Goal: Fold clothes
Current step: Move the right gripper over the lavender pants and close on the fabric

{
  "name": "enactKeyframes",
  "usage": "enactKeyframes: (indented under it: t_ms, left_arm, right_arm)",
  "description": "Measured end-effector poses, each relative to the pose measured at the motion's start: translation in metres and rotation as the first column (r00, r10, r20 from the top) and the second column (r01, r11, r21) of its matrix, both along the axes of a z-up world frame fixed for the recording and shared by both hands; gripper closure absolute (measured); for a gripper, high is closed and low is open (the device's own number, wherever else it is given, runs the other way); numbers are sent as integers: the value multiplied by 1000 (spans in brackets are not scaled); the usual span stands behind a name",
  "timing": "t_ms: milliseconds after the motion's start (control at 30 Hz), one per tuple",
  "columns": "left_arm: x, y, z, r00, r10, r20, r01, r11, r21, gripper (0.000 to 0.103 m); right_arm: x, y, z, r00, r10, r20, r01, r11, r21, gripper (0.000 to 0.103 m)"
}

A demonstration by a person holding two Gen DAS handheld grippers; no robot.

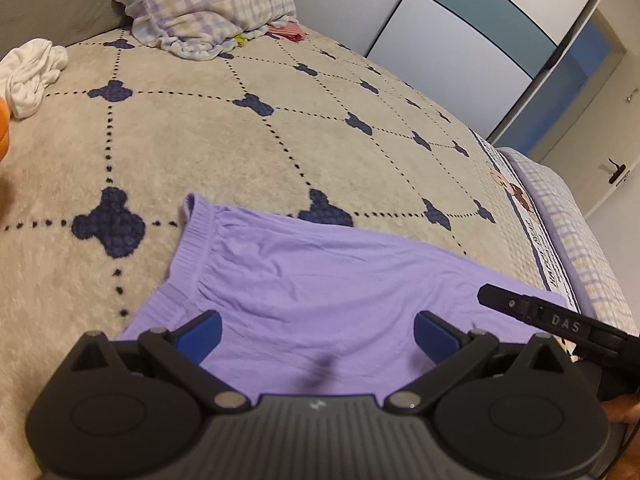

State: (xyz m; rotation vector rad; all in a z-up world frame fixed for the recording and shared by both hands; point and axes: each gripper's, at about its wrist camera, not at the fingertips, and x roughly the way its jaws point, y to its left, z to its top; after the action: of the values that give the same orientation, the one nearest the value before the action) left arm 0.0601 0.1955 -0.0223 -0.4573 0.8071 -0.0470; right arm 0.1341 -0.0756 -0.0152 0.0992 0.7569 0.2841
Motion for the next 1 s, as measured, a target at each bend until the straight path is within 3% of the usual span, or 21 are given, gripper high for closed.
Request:
enactKeyframes:
  t_ms: [133, 267, 633, 1000]
  left_arm:
    - [3, 5, -1, 1000, 13, -9, -13, 1000, -5, 0]
    - [9, 8, -6, 999, 22, -32, -23, 999, -32, 0]
    - [19, 6, -14, 997, 28, -72, -39, 989, -146, 0]
    - [17, 7, -15, 997, 28, -76, -38, 991, -130, 1]
  right_arm:
    - [10, 5, 1, 995, 95, -9, -95, 995, 12, 27]
    - [18, 12, -5, 992, 125, -26, -126, 992, -10, 27]
    - [13, 23, -23, 987, 146, -62, -149, 988, -48, 27]
    - [11, 24, -39, 987, 128, -93, -134, 989, -60, 27]
